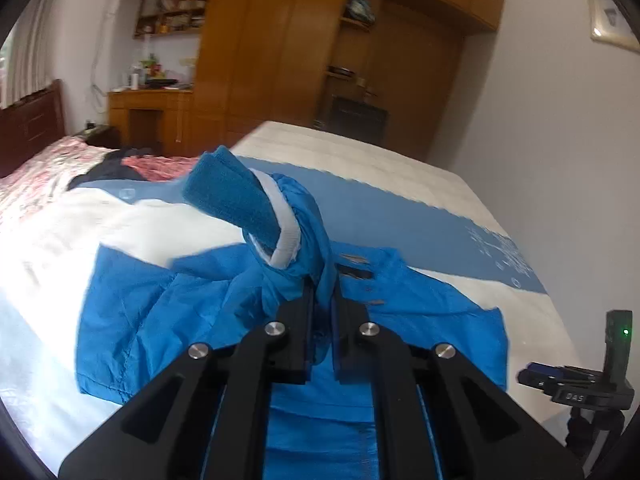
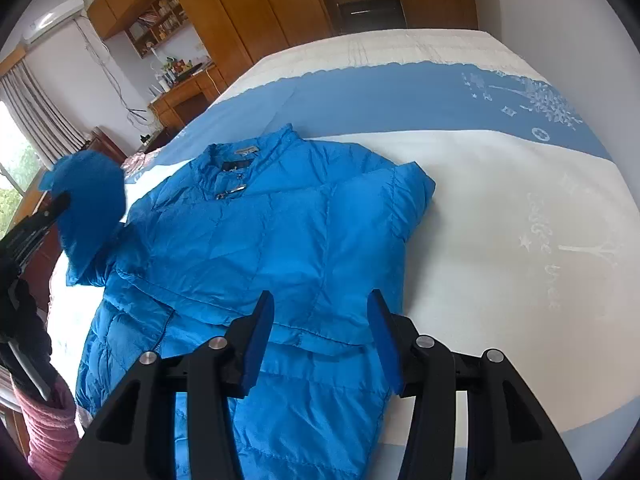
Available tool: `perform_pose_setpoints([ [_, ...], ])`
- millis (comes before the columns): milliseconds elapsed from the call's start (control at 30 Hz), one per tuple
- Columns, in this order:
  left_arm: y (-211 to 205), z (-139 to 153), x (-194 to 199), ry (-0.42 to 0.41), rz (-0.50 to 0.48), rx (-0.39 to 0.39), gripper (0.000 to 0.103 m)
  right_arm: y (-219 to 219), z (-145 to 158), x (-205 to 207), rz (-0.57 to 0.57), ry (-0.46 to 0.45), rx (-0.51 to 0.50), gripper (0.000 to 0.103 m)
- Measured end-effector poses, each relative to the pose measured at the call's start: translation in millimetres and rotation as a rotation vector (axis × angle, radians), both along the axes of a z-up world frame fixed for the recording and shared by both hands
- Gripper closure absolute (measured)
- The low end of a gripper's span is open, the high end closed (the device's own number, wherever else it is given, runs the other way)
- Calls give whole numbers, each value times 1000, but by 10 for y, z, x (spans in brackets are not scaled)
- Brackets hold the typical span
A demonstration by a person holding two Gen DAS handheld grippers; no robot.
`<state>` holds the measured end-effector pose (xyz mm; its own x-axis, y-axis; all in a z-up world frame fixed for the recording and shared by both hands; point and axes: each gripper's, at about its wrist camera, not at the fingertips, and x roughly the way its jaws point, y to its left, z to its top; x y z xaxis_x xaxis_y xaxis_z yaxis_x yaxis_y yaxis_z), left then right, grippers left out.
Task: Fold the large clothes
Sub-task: 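Fold the held sleeve across the jacket body with the left tool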
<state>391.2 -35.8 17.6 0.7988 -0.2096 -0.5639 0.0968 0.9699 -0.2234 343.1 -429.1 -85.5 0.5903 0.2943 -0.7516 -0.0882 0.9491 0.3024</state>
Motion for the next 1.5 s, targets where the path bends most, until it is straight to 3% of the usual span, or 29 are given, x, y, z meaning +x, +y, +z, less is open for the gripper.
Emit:
perform_pose_setpoints([
  [200, -564, -325, 31, 50, -109, 17, 98, -33, -62, 19, -4, 8, 7, 54],
  [433, -1006, -774, 164, 193, -321, 63, 93, -88, -109, 52, -7, 5, 13, 54],
  [533, -1036, -894, 132, 274, -438, 22, 85, -85, -132, 61, 0, 8, 17, 54],
  [633, -809, -791, 17, 256, -466, -56, 79, -86, -127, 62, 4, 3, 20, 54],
  [767, -416, -648, -57, 181, -361, -9, 75, -32, -81, 72, 31, -6, 50, 54],
  [933, 55, -879, 103, 222, -153, 118, 75, 83, -82, 308, 54, 39, 102, 53],
  [1000, 204, -979, 212, 247, -113, 111, 75, 117, -134, 447, 38, 78, 99, 45],
  [1167, 328, -1251, 345, 284, -97, 88, 75, 258, -419, 807, 50, 185, 154, 45],
  [1233, 294, -1241, 314, 268, -88, 101, 75, 340, -483, 863, 66, 194, 153, 57],
  [1300, 273, -1195, 242, 252, -81, 109, 75, 385, -490, 886, 83, 173, 161, 83],
  [1333, 265, -1168, 206, 235, -77, 116, 75, 380, -478, 870, 83, 163, 175, 87],
  [1500, 166, -967, 94, 163, -62, 145, 75, 171, -281, 708, 39, 98, 166, 91],
])
